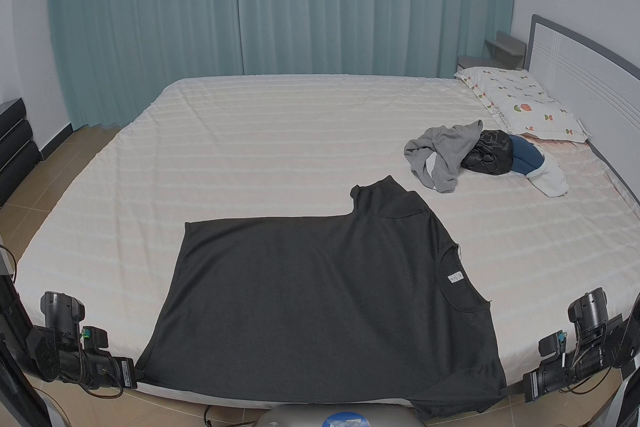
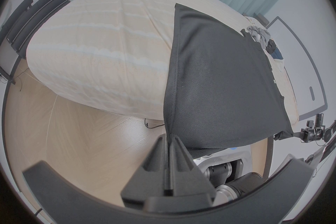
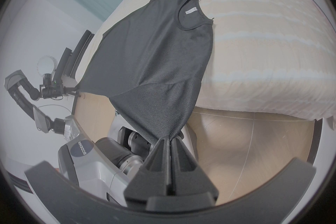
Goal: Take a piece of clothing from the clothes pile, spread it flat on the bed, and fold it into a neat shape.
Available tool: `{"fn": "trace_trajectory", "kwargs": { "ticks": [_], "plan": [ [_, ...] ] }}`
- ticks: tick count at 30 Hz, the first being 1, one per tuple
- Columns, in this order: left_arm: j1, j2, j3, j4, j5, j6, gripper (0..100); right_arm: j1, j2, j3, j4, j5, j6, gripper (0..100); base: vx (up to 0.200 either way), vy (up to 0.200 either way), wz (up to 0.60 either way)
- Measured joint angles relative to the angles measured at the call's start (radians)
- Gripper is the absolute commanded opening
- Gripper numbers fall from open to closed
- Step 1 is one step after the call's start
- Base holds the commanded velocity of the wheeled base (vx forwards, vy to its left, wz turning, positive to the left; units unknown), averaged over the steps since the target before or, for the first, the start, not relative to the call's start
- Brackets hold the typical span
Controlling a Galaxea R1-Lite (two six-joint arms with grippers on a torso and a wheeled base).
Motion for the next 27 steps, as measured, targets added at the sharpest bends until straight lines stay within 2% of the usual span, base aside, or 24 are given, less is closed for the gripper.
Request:
{"fn": "trace_trajectory", "kwargs": {
  "ticks": [4, 10, 17, 22, 27],
  "plan": [
    [0.004, -0.021, 0.0, 0.041, 0.001, 0.006, 0, 0.001, -0.028, 0.0, 0.052, -0.001, -0.027, 0, 0.0, 0.0, 0.0],
    [0.008, -0.06, 0.0, 0.11, 0.009, 0.062, 0, 0.002, -0.068, 0.0, 0.101, -0.019, -0.048, 0, 0.0, 0.0, 0.0],
    [0.011, -0.082, 0.0, 0.089, 0.013, 0.058, 0, -0.005, -0.103, 0.0, 0.099, -0.019, -0.049, 0, 0.0, 0.0, 0.0],
    [0.011, -0.103, -0.01, 0.019, 0.005, -0.053, 0, -0.009, -0.151, -0.049, 0.103, -0.034, -0.022, 0, 0.0, 0.0, 0.0],
    [-0.003, -0.114, -0.055, -0.064, 0.006, -0.227, 0, 0.003, -0.175, -0.117, 0.101, -0.061, 0.091, 0, 0.0, 0.0, 0.0]
  ]
}}
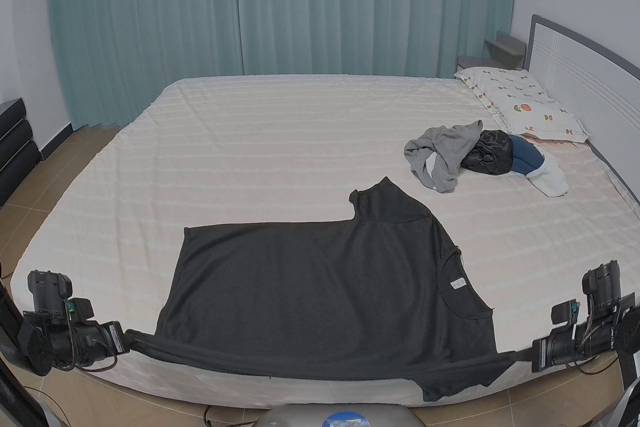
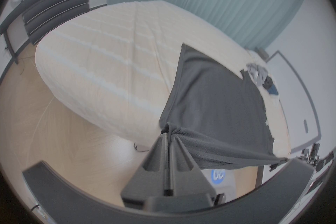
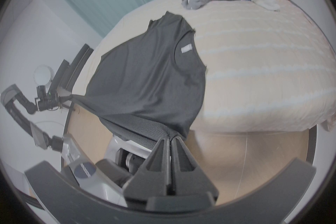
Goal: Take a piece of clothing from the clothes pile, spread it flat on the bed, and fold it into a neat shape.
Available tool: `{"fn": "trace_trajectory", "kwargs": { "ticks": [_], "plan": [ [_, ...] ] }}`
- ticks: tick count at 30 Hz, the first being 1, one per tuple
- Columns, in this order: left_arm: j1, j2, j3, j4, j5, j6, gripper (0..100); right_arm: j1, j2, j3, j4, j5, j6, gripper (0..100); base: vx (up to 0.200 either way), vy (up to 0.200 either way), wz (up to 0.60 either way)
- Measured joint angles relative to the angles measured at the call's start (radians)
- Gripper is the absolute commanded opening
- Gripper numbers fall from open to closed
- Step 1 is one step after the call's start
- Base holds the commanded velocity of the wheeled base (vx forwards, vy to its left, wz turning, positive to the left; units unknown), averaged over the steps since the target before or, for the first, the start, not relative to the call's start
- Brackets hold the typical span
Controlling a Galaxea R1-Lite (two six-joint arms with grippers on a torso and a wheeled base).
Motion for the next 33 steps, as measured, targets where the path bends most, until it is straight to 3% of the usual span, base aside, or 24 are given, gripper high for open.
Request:
{"fn": "trace_trajectory", "kwargs": {
  "ticks": [6, 14, 21, 33],
  "plan": [
    [-0.07, -0.007, -0.072, -0.033, 0.01, -0.099, 0, 0.015, -0.006, -0.109, 0.003, -0.041, 0.053, 0, 0.0, 0.0, 0.0],
    [-0.119, 0.001, -0.16, -0.026, 0.083, -0.183, 0, 0.026, 0.016, -0.204, 0.005, -0.051, 0.162, 0, 0.0, 0.0, 0.0],
    [-0.126, -0.007, -0.177, 0.005, 0.09, -0.188, 0, 0.033, 0.036, -0.235, 0.001, -0.05, 0.183, 0, 0.0, 0.0, 0.0],
    [-0.124, -0.123, -0.172, 0.19, 0.093, -0.185, 0, 0.053, -0.006, -0.239, 0.001, -0.05, 0.201, 0, 0.0, 0.0, 0.0]
  ]
}}
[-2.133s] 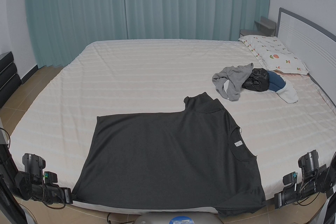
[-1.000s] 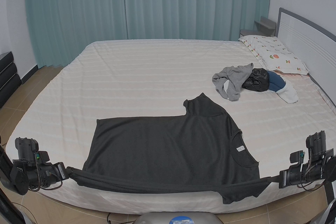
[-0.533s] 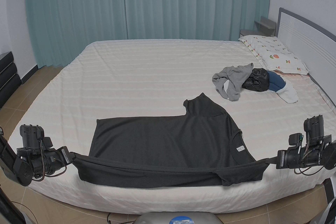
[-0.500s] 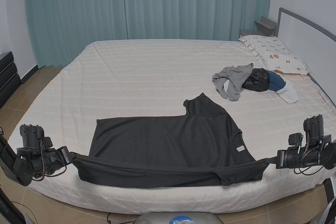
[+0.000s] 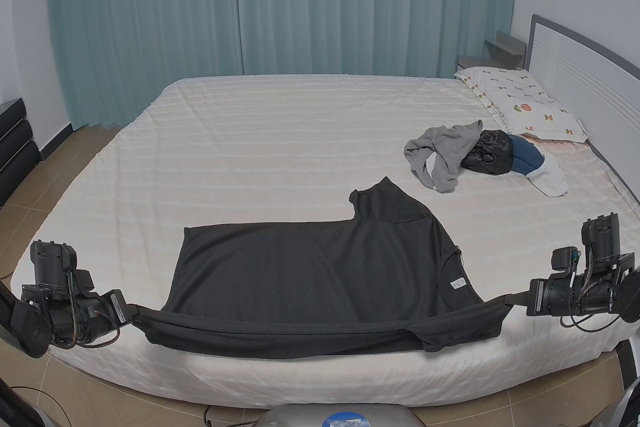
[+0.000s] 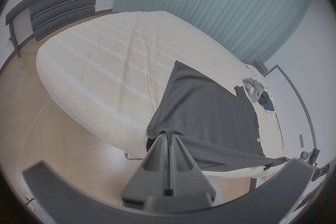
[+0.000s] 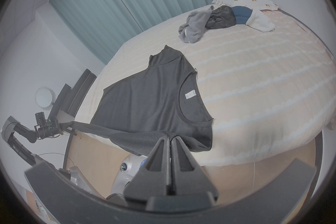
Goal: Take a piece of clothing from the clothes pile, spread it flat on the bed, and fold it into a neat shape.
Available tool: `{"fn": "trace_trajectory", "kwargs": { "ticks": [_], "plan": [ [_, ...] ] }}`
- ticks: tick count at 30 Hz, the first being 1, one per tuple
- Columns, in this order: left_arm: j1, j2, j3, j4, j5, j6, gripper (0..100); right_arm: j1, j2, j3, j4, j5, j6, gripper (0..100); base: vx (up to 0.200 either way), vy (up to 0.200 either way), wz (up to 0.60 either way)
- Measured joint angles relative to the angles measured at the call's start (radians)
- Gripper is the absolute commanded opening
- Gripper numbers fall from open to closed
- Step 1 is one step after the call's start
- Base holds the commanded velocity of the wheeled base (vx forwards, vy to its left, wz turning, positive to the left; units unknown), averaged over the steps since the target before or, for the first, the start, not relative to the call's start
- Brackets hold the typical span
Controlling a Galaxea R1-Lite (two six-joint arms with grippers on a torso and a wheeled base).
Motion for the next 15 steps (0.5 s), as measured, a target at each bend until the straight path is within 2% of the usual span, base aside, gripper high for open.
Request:
{"fn": "trace_trajectory", "kwargs": {
  "ticks": [9, 15],
  "plan": [
    [0.0, -0.045, -0.013, 0.036, -0.011, 0.0, 0, 0.02, -0.01, -0.002, -0.003, -0.001, 0.0, 0, 0.0, 0.0, 0.0],
    [-0.001, 0.002, -0.04, 0.033, -0.013, -0.004, 0, 0.019, 0.021, -0.026, -0.006, -0.001, 0.0, 0, 0.0, 0.0, 0.0]
  ]
}}
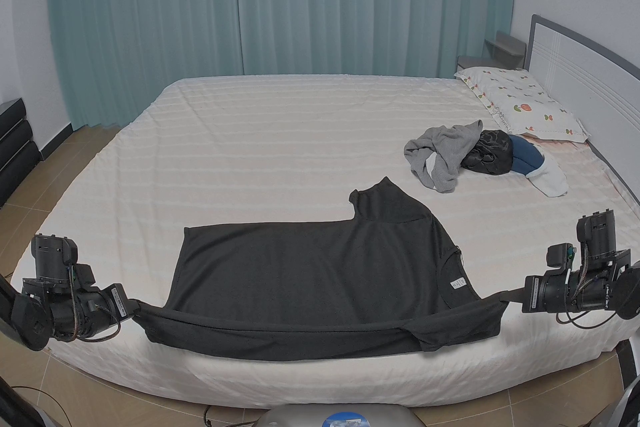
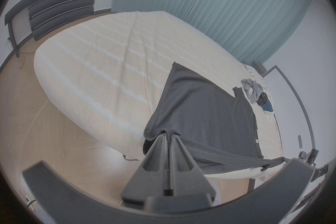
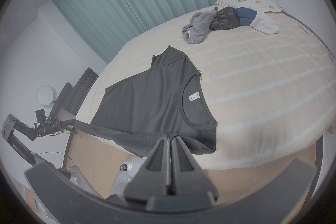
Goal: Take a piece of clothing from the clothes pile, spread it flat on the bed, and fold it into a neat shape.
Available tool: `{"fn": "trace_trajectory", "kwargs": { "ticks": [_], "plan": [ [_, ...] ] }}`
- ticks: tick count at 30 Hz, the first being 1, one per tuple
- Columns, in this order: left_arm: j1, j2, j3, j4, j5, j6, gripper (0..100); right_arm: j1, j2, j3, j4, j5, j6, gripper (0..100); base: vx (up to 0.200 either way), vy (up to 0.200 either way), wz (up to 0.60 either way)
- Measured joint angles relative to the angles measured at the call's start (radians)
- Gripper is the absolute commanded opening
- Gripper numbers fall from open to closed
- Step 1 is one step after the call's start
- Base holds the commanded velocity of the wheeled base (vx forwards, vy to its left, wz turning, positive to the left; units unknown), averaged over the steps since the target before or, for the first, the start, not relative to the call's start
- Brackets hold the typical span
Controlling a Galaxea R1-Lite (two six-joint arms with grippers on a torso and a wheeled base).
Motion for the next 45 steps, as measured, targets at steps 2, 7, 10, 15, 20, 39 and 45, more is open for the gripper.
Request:
{"fn": "trace_trajectory", "kwargs": {
  "ticks": [2, 7, 10, 15, 20, 39, 45],
  "plan": [
    [0.0, 0.033, -0.017, -0.001, 0.0, -0.001, 0, -0.002, 0.017, -0.016, 0.0, 0.0, 0.0, 0, 0.0, 0.0, 0.0],
    [0.0, 0.116, -0.078, -0.003, 0.0, -0.003, 0, -0.005, 0.079, -0.069, 0.003, -0.002, 0.0, 0, 0.0, 0.0, 0.0],
    [-0.001, 0.162, -0.111, -0.001, 0.001, -0.003, 0, -0.007, 0.119, -0.102, 0.006, -0.003, 0.0, 0, 0.0, 0.0, 0.0],
    [-0.01, 0.229, -0.163, 0.0, 0.004, -0.003, 0, -0.01, 0.189, -0.155, 0.008, -0.006, 0.0, 0, 0.0, 0.0, 0.0],
    [-0.022, 0.295, -0.218, 0.0, 0.012, -0.003, 0, -0.016, 0.253, -0.209, 0.01, -0.006, 0.0, 0, 0.0, 0.0, 0.0],
    [-0.05, 0.478, -0.365, 0.0, 0.019, -0.056, 100, -0.021, 0.437, -0.337, 0.008, -0.006, 0.001, 0, 0.0, 0.0, 0.0],
    [-0.063, 0.488, -0.383, -0.004, 0.02, -0.077, 100, -0.021, 0.463, -0.347, 0.0, -0.003, 0.03, 100, 0.0, 0.0, 0.0]
  ]
}}
